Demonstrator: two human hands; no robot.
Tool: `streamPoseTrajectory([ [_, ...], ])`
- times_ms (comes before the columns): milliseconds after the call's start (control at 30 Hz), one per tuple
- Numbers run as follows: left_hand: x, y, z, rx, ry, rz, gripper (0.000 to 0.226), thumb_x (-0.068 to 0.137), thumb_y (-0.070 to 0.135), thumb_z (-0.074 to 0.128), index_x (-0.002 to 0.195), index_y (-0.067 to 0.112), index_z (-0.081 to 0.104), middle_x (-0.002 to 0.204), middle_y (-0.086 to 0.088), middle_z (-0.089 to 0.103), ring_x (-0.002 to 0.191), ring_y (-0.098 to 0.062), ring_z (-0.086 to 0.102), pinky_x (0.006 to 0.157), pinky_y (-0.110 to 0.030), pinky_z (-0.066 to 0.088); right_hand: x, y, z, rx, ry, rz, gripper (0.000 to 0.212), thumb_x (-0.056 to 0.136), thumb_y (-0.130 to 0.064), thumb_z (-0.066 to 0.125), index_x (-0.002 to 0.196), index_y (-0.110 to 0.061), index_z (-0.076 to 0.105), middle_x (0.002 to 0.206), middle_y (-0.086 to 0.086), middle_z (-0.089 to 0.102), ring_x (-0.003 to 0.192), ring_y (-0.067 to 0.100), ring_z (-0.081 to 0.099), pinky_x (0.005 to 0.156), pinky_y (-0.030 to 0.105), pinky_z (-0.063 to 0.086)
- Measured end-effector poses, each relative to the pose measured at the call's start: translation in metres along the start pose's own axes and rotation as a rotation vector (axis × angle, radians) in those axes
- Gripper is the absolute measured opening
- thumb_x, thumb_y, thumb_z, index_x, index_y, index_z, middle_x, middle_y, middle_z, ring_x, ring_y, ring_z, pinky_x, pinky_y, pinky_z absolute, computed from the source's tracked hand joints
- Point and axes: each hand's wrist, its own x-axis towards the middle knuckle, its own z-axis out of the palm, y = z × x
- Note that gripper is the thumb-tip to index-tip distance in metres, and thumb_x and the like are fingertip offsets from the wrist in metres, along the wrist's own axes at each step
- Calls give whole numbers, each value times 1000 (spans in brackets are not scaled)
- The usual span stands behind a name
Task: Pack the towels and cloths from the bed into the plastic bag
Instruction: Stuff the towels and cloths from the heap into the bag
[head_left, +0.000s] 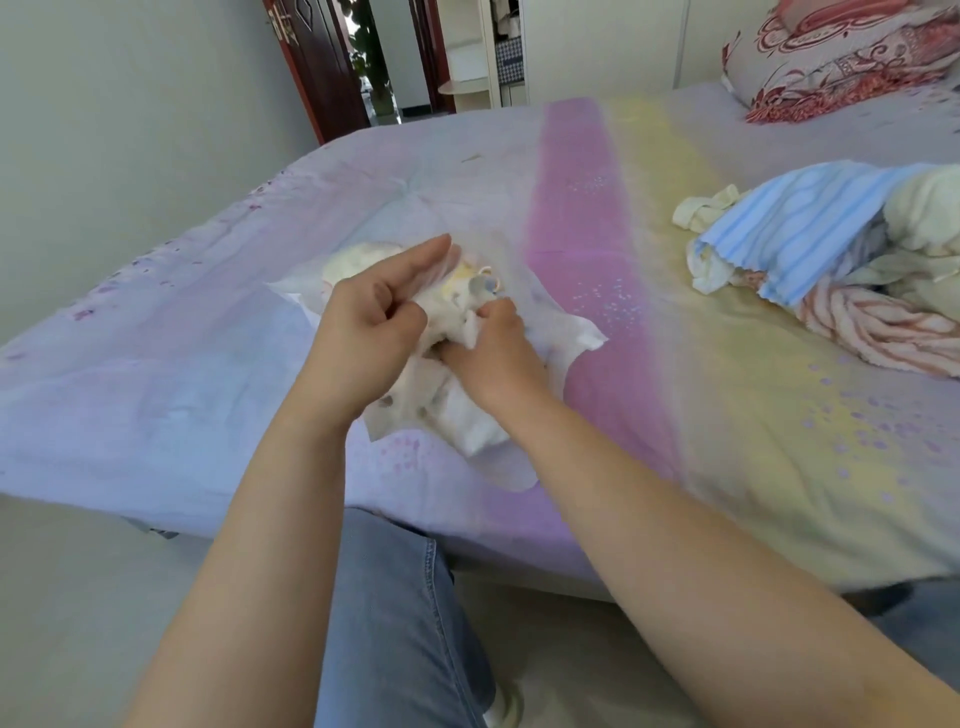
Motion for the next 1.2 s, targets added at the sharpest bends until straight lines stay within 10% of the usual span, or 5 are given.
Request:
streamPoseTrajectory([
  [233, -1, 6, -2, 89, 12, 26, 66, 81, -19, 34, 135, 13, 54, 131, 6, 61, 126, 2, 51, 77, -9, 46, -19, 28, 11, -361, -279, -15, 101, 59, -81, 47, 144, -48, 3, 161, 1, -1, 147, 33, 2, 111, 58, 22],
  [400, -4, 8, 3, 63, 14, 18, 66, 81, -20, 34, 134, 13, 54, 131, 5, 61, 125, 2, 53, 100, -43, 42, -34, 30, 7, -89, -207, 59, 118, 61, -60, 73, 148, -34, -3, 148, -5, 36, 130, 28, 45, 105, 46, 39],
  [567, -6, 8, 2, -32, 54, -11, 67, 79, -22, 32, 133, 10, 56, 127, 3, 64, 122, -1, 56, 78, -10, 51, -40, 2, 9, 605, 14, 181, 86, 72, -40, 80, 135, -25, 23, 122, -7, 44, 103, 11, 44, 80, 9, 39],
  [700, -3, 12, -1, -103, 54, -2, 68, 77, -23, 30, 132, 8, 56, 128, -3, 64, 122, -2, 57, 62, -4, 41, -27, -23, 32, 975, 143, 89, 42, 79, -22, 72, 103, -28, 39, 104, 4, 61, 90, 16, 64, 86, 36, 54],
  [1200, 3, 10, -5, -139, 55, 21, 67, 78, -24, 28, 132, 4, 55, 128, -5, 63, 124, -4, 56, 69, -3, 27, -12, 12, 27, -287, 35, -91, 53, 85, -47, 60, 124, -24, 33, 109, -1, 58, 93, 25, 61, 67, 34, 44],
])
